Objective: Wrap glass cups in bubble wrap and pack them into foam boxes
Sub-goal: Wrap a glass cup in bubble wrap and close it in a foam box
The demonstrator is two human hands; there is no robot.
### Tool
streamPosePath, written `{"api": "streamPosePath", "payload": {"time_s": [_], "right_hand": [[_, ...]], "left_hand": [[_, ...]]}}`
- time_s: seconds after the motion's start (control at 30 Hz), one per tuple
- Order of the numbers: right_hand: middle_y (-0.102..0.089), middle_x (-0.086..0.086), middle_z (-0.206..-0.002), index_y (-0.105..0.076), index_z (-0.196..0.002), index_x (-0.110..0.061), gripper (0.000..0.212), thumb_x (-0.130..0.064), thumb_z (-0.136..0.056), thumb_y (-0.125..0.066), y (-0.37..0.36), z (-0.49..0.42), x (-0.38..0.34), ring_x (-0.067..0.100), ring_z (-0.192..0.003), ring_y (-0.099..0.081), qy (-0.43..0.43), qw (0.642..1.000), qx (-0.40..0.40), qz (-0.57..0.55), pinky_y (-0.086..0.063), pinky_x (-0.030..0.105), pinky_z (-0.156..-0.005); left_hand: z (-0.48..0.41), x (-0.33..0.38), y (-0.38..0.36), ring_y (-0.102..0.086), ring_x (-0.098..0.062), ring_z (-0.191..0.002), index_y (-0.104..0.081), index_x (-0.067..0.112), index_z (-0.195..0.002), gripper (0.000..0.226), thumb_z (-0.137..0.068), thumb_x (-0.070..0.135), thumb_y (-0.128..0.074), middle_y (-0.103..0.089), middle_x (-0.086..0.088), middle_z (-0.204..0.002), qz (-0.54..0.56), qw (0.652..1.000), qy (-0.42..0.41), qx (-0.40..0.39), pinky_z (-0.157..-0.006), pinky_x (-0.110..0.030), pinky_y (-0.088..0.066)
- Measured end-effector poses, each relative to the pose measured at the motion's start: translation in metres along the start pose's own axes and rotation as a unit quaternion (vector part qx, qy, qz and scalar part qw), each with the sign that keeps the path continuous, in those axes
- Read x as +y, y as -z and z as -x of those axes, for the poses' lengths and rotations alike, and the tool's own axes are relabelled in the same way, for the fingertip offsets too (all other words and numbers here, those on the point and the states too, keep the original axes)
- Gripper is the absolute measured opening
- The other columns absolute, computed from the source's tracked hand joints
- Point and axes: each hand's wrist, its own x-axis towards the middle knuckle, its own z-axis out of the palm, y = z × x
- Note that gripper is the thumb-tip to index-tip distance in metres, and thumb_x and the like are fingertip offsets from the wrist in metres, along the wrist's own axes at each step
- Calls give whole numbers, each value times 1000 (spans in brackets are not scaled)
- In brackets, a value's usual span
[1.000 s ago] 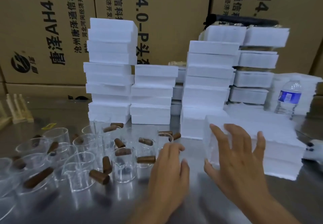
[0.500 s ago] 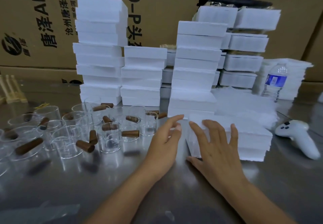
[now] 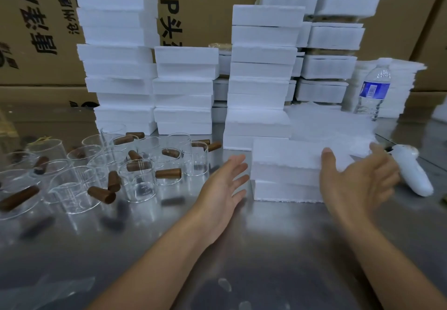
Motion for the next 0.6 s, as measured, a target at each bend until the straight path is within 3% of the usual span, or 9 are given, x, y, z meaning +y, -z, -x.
{"api": "streamPosePath", "payload": {"time_s": [0.13, 0.27, 0.37, 0.47, 0.53, 0.6], "right_hand": [[-22, 12, -150, -19, -144, -6, 91, -57, -80, -57, -7, -14, 7, 30, -138, -19, -210, 972, -65, -85, -18, 47, -112], [-32, 14, -147, -26, -141, -2, 94, -66, -77, -54, -11, -24, 17, 32, -137, -26, -265, 949, -76, -150, -23, 48, -111], [-38, 12, -144, -32, -139, -6, 92, -67, -74, -54, -8, -23, 19, 33, -133, -34, -252, 949, -96, -163, -28, 50, -109], [-35, 11, -146, -32, -141, -9, 86, -61, -75, -56, -1, -21, 13, 32, -134, -31, -218, 961, -77, -155, -27, 50, -109], [-35, 13, -144, -34, -139, -8, 82, -59, -77, -56, 6, -18, 7, 32, -134, -29, -149, 981, -44, -113, -26, 48, -109], [-42, 12, -137, -38, -133, -9, 80, -61, -75, -54, 12, -13, -1, 32, -130, -33, -49, 994, -12, -99, -26, 48, -109]], "left_hand": [[2, -2, -3, -48, -8, -125, -60, 28, -112, 41, -82, 49, -41, -58, 12, -127, -35, 998, -19, -41, -103, -32, -33], [6, -5, -7, -48, -2, -123, -59, 30, -113, 38, -88, 48, -37, -58, 15, -126, -58, 996, -10, -71, -104, -29, -33], [8, -6, -12, -48, -4, -123, -55, 28, -121, 36, -95, 42, -33, -55, 12, -131, -51, 996, -2, -78, -105, -28, -33], [10, -7, -15, -51, -2, -120, -56, 26, -119, 45, -82, 48, -42, -57, 8, -131, -24, 996, -5, -86, -106, -29, -32], [10, -8, -16, -53, 0, -118, -57, 25, -118, 53, -76, 52, -42, -60, 9, -128, -27, 995, -12, -92, -106, -30, -33], [8, -9, -16, -53, -1, -118, -58, 25, -116, 46, -84, 51, -38, -61, 9, -125, -34, 996, -14, -84, -105, -31, -33]]}}
